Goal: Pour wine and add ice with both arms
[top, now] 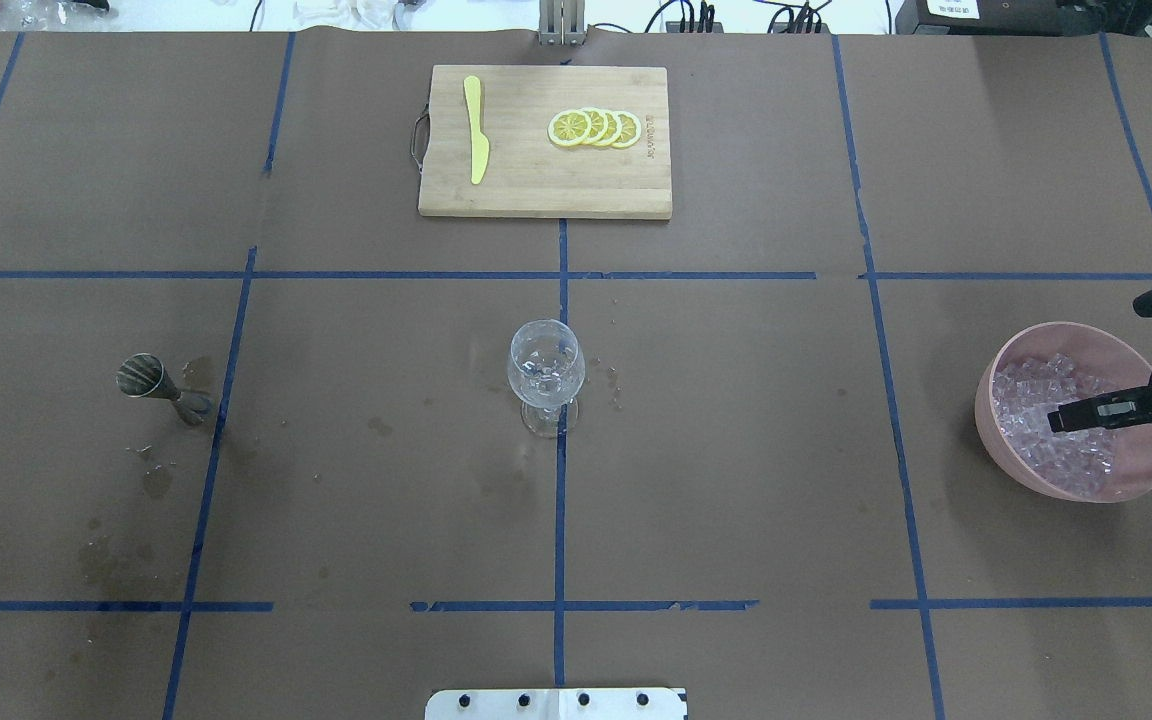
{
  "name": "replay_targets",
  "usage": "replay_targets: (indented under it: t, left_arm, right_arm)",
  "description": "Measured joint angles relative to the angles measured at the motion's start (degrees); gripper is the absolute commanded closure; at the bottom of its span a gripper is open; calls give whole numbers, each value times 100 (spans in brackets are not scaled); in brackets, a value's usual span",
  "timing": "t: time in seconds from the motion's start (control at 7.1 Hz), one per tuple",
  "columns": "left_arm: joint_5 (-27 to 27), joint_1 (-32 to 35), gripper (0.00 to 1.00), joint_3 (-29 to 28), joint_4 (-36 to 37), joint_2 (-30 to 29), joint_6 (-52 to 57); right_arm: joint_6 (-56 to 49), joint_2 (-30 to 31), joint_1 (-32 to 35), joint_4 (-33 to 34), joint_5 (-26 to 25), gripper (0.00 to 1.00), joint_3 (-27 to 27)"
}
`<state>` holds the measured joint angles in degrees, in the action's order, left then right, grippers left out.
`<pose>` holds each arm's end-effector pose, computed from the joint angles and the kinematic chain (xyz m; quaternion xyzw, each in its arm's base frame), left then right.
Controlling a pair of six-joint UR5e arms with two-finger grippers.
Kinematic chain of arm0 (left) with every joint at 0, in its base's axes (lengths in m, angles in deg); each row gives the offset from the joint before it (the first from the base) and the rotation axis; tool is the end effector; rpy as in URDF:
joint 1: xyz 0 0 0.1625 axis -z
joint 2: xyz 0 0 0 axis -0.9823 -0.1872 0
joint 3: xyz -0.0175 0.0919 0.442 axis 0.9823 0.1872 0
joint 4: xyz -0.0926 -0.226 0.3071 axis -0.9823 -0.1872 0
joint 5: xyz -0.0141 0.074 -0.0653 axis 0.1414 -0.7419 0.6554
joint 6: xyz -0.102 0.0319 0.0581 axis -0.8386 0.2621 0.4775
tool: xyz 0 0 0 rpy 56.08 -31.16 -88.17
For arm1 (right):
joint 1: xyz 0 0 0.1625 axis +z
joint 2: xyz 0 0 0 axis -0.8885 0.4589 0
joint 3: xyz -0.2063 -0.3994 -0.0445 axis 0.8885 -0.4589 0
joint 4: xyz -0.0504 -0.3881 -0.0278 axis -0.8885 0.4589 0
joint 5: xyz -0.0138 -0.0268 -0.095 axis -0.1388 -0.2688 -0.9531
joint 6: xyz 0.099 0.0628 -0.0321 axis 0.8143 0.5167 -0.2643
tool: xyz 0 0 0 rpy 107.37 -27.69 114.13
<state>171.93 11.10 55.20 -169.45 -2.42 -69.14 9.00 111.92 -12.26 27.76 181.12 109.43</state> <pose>-0.0529 -0.4025 0.6779 0.0781 0.3586 0.0874 0.9261 -0.1907 -0.3440 0.5954 0.0874 -0.4147 -0.0385 0.9049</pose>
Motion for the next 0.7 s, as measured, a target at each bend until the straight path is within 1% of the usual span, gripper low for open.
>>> replay_targets:
  t: [0.42,0.56,0.7]
  left_arm:
    - [0,-2,0,2,-62,-2,1]
    - [-2,-1,0,-2,-118,-1,1]
    - [-8,-1,0,-1,-156,-1,3]
  right_arm:
    - [-371,-31,-47,17,-15,100,89]
    - [-449,-42,-36,59,22,100,256]
    - [-479,-113,-16,271,55,100,512]
